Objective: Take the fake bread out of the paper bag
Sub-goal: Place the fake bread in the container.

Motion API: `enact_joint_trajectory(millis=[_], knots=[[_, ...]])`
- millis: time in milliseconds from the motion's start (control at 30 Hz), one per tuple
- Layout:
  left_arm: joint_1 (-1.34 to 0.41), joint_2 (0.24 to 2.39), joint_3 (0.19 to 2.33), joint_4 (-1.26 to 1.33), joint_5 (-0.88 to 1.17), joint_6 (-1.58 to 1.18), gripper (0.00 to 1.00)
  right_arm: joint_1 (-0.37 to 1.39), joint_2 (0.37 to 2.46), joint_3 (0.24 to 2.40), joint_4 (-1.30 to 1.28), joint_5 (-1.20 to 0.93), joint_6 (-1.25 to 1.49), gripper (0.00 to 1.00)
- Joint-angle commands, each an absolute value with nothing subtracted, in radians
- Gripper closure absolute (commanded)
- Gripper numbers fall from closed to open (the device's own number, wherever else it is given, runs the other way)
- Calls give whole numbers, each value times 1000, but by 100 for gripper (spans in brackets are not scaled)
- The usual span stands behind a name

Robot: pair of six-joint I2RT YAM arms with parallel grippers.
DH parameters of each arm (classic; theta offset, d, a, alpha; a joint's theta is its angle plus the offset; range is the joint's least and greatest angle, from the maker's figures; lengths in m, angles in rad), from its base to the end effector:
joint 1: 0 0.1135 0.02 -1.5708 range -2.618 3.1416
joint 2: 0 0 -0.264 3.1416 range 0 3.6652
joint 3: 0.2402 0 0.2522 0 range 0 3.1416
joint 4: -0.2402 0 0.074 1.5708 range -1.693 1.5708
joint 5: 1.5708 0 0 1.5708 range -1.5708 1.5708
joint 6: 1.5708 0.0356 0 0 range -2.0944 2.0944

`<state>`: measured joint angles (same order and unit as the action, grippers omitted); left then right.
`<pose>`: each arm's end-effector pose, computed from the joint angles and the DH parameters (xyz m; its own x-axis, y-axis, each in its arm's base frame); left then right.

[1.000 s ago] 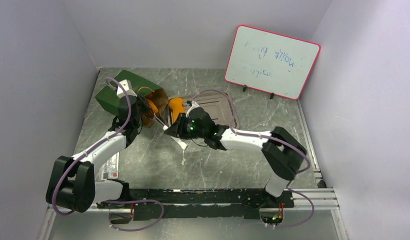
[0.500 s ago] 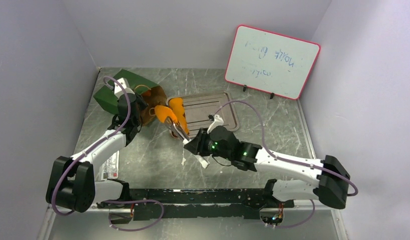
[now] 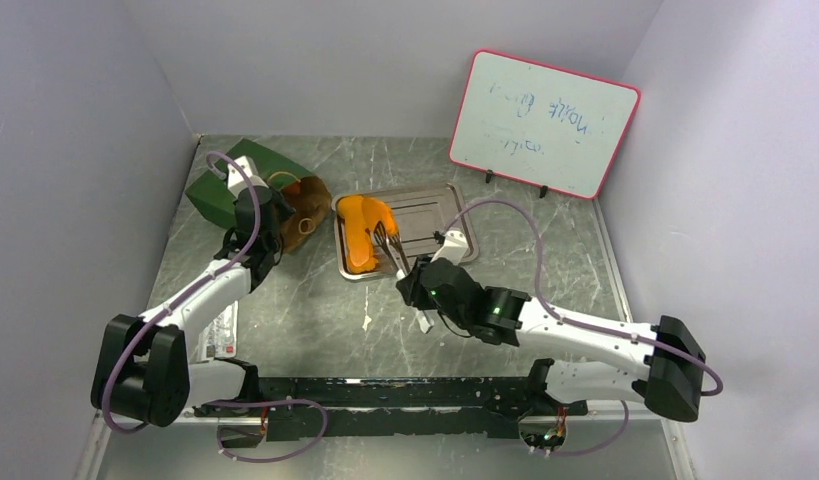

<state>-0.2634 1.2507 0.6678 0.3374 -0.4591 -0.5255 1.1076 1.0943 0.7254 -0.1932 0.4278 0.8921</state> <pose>0.2717 -0.0569 0.2536 -0.1119 -0.4356 -0.8932 -0.2748 0.8773 -0.3934 0.1200 0.2073 0.2590 -0.6610 0.2616 -0.7033 -0.2272 0.8235 0.5198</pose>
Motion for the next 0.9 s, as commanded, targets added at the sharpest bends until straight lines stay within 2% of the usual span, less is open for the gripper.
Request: enact_joint_trajectory(millis=[0, 467, 800, 867], knots=[[-250, 1216, 715, 321, -440, -533, 93, 1098, 1148, 742, -172, 572, 834, 100], [-251, 1207, 712, 311, -403, -538, 93, 1043, 1359, 703, 41, 549, 754, 100], [-251, 1213, 715, 313, -393, -540, 93, 1040, 1485, 730, 98, 510, 751, 100], [-251, 1214, 713, 314, -391, -540, 93, 1041, 1493, 728, 98, 502, 757, 95]])
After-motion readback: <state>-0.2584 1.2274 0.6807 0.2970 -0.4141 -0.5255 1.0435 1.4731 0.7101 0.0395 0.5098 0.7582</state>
